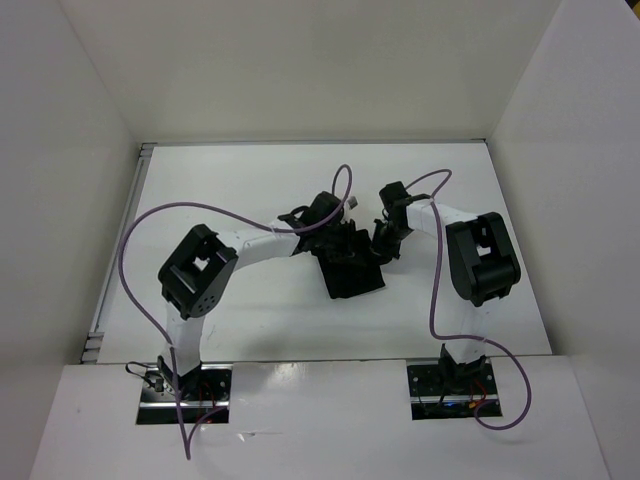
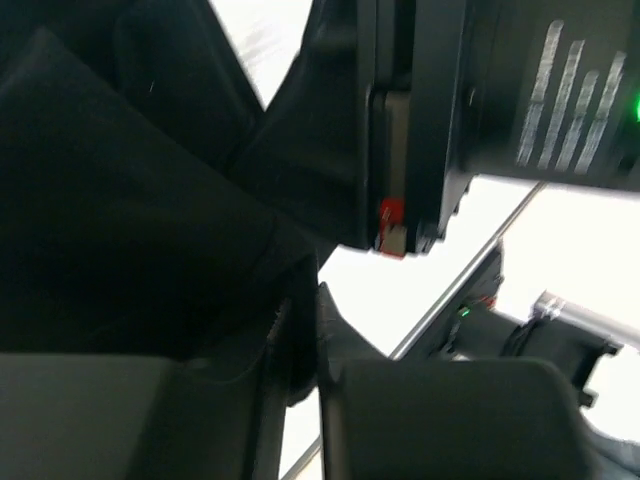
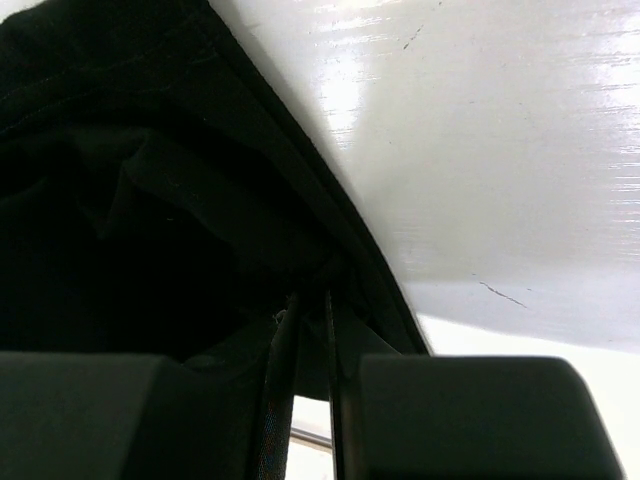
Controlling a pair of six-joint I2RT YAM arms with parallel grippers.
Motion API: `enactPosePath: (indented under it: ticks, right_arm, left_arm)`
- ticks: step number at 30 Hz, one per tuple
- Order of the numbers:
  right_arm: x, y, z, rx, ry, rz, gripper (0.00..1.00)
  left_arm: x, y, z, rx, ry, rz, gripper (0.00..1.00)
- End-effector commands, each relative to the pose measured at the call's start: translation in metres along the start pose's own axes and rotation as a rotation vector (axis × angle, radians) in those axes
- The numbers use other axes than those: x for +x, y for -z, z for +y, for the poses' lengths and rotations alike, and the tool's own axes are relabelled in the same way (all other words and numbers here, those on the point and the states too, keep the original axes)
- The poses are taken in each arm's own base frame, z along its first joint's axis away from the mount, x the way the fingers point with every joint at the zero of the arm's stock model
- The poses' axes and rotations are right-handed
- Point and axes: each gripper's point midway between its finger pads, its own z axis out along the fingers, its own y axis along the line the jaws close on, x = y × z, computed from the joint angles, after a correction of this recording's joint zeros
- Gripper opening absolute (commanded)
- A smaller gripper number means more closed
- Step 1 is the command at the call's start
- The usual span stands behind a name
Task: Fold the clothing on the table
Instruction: Fold the skirt
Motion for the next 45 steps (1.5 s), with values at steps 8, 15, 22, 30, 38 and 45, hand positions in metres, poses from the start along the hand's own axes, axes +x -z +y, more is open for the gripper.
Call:
enactPosePath:
  ticks: [8, 15, 22, 30, 38, 45]
  right_arm:
    - [0.001, -0.011, -0.001, 0.013, 0.007, -0.002, 0.19]
    - [-0.021, 0.019, -0.002, 0.006, -0.033, -0.107, 0.19]
    - [-0.035, 0.055, -0.008, 0.007, -0.079, -0.196, 0.19]
    - [-0.041, 0.091, -0.015, 0.004, -0.117, -0.293, 0.22]
    - [-0.009, 0.117, 0.008, -0.092, 0.008, -0.254, 0.31]
    - [0.015, 0.108, 0.074, -0.243, 0.195, -0.147, 0.22]
  left_arm:
    - [-0.009, -0.021, -0.032, 0.105, 0.016, 0.015, 0.57]
    - [-0.017, -0.001, -0.059, 0.176, 0.01, -0.019, 0.64]
    - [0.006, -0.002, -0.078, 0.227, 0.016, 0.025, 0.68]
    - [0.0, 0.004, -0.105, 0.296, -0.025, 0.03, 0.68]
    - [-0.039, 0.101, -0.087, 0.127, -0.05, -0.22, 0.69]
    - [-0.018, 0.134, -0.029, -0.066, 0.002, -0.308, 0.42]
